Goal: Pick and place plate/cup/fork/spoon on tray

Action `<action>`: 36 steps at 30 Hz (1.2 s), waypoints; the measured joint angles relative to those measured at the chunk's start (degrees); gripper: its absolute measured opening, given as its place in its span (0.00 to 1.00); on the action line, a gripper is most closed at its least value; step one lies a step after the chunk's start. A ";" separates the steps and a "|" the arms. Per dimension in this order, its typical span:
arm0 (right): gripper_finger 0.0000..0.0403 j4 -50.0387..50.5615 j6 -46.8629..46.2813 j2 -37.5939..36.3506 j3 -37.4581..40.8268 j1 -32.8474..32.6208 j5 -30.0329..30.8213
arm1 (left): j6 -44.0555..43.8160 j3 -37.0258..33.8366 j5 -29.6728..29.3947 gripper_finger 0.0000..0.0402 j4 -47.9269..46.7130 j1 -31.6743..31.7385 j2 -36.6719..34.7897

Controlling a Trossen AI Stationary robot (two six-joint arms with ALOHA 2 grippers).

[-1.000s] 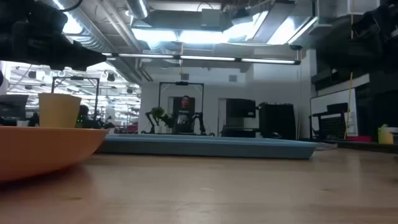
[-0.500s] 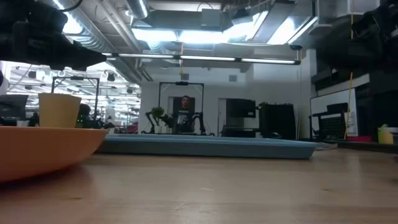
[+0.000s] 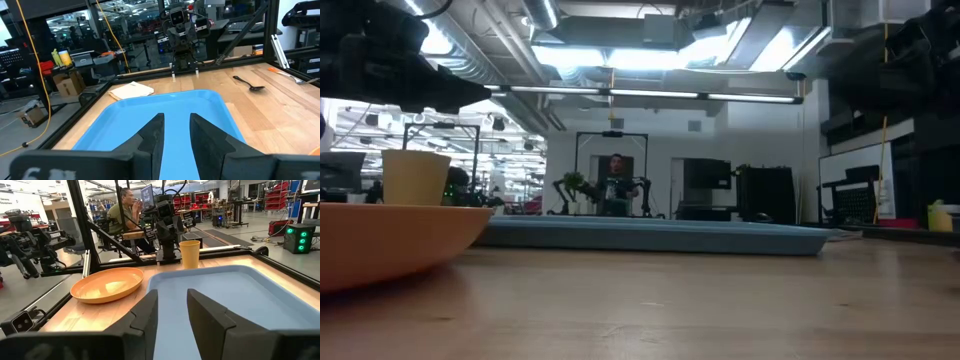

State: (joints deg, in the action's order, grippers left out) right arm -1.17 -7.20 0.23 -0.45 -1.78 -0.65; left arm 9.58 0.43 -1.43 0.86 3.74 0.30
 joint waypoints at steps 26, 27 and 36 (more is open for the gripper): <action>0.27 -1.88 -23.91 0.00 -0.02 0.00 0.07 | 0.00 0.00 0.00 0.21 0.00 0.01 0.02; 0.27 -1.86 -25.73 0.00 0.00 -0.02 0.07 | 0.00 0.00 0.02 0.21 0.02 -0.01 0.02; 0.27 -0.28 -24.24 0.02 0.00 -0.02 0.95 | 0.00 0.00 0.02 0.21 0.02 0.00 0.01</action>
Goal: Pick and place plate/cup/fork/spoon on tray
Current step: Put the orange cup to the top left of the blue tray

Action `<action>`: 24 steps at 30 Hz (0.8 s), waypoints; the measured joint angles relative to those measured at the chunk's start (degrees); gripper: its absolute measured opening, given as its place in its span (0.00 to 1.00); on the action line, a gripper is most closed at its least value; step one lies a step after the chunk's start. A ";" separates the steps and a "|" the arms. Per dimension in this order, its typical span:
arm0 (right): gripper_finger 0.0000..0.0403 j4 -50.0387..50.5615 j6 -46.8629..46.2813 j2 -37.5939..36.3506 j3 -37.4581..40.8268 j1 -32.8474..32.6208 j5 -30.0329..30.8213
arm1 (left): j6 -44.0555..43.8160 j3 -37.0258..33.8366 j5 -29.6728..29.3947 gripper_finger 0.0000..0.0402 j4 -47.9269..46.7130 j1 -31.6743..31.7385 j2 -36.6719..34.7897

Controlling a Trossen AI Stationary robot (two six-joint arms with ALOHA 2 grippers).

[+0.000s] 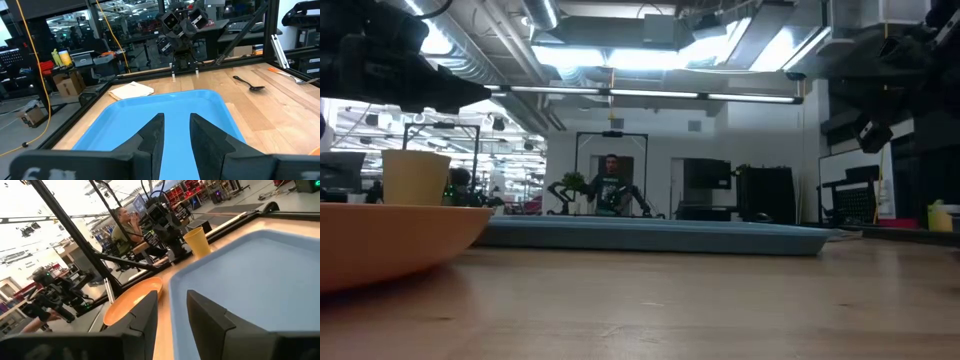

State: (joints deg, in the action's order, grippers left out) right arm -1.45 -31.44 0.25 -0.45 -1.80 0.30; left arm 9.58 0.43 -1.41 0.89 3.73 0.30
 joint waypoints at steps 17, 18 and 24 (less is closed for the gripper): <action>0.27 0.04 3.27 0.00 0.00 0.02 0.11 | -8.86 0.00 -7.15 0.21 9.30 0.01 0.01; 0.27 0.04 3.33 0.00 -0.02 0.02 0.11 | -12.11 -0.01 -7.17 0.21 12.09 0.01 0.00; 0.27 0.07 5.23 0.00 -0.01 0.02 0.11 | -15.19 -0.02 -12.25 0.21 25.54 -0.01 -0.03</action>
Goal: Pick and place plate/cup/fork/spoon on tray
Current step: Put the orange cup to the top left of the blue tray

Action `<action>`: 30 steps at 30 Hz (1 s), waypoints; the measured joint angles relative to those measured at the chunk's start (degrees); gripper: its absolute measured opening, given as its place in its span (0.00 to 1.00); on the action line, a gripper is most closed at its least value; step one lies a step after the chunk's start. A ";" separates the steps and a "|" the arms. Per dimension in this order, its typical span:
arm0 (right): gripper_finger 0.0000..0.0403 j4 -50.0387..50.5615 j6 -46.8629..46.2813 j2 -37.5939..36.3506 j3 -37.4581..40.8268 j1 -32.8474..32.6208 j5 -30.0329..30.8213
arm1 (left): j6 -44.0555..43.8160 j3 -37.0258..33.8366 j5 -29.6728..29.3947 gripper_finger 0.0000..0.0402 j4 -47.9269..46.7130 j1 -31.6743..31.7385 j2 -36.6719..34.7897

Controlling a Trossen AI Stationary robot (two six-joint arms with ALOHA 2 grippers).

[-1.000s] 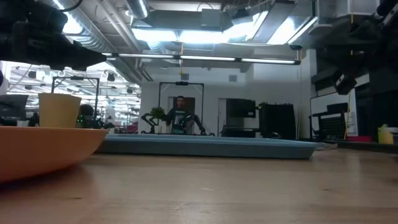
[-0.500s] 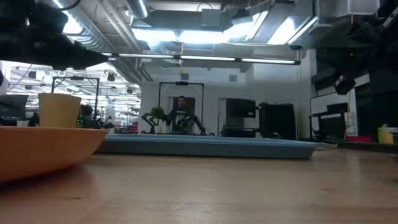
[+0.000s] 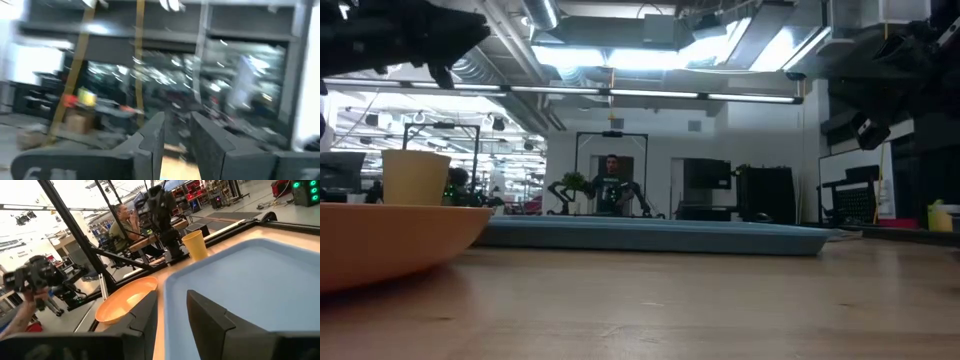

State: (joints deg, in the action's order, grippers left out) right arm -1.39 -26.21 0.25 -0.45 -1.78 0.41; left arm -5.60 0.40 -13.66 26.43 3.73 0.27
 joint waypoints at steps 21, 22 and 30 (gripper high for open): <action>0.27 0.22 -0.29 0.11 0.01 0.00 -0.30 | -2.51 23.60 -5.04 0.21 -21.31 -0.02 11.83; 0.27 0.20 -0.29 0.11 0.00 -0.02 -0.12 | -2.58 26.64 -5.71 0.21 -25.71 -0.02 14.37; 0.27 0.00 -0.68 0.11 0.01 0.00 -0.03 | -2.85 46.78 -12.91 0.21 -61.35 -0.02 35.35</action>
State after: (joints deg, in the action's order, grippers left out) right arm -1.39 -26.89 0.36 -0.45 -1.78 0.38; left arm -8.45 47.19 -26.57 -34.93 3.70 35.63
